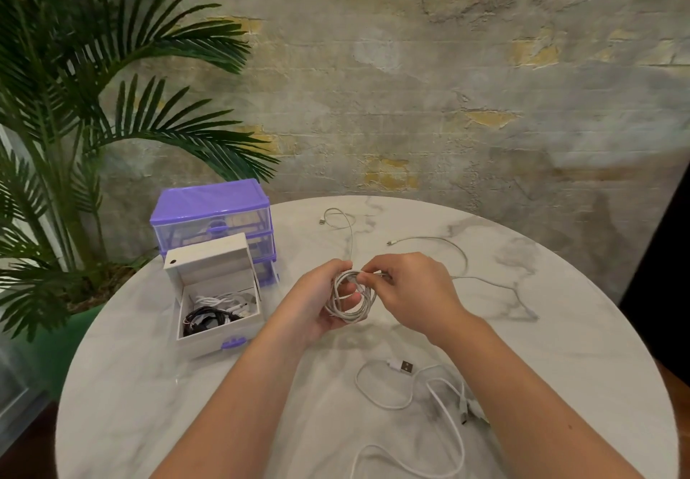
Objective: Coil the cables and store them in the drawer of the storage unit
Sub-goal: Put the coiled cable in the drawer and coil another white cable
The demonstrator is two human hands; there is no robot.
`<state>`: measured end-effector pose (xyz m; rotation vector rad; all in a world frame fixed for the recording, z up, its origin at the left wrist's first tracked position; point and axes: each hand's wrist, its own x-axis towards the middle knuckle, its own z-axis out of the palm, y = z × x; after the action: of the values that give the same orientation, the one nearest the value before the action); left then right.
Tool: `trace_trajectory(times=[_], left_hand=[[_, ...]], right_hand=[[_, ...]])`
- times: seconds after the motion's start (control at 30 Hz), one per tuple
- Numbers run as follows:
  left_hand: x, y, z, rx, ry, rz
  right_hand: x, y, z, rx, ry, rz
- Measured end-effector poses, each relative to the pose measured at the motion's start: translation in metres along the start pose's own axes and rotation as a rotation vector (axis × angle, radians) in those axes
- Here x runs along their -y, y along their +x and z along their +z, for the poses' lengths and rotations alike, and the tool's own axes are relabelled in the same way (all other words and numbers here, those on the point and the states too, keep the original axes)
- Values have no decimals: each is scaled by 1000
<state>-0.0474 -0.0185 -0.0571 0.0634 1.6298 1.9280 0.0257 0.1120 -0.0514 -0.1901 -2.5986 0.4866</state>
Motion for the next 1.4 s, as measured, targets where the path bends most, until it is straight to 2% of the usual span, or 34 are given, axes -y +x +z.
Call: trace_trajectory(times=[0.07, 0.17, 0.4, 0.73, 0.87, 1.0, 1.13, 1.27, 1.4], left_hand=[[0, 2, -2, -28, 83, 30], [-2, 3, -4, -60, 160, 103], [-3, 0, -3, -109, 107, 148], [-4, -2, 2, 71, 214, 169], [-2, -4, -4, 83, 252, 216], [-2, -6, -6, 76, 264, 228], [-2, -8, -6, 106, 251, 196], [-2, -9, -8, 135, 260, 169], [-2, -8, -8, 127, 160, 144]], right_hand=[[3, -1, -1, 11, -72, -26], [1, 0, -4, 23, -50, 2], [2, 0, -1, 65, -50, 62], [-1, -1, -3, 72, 4, 106], [-4, -1, -5, 111, 49, 88], [-14, 0, -12, 61, 237, 94], [-23, 5, -12, 46, 325, 61], [-23, 6, -10, 75, 621, 24], [-23, 8, -11, 94, 936, 86]])
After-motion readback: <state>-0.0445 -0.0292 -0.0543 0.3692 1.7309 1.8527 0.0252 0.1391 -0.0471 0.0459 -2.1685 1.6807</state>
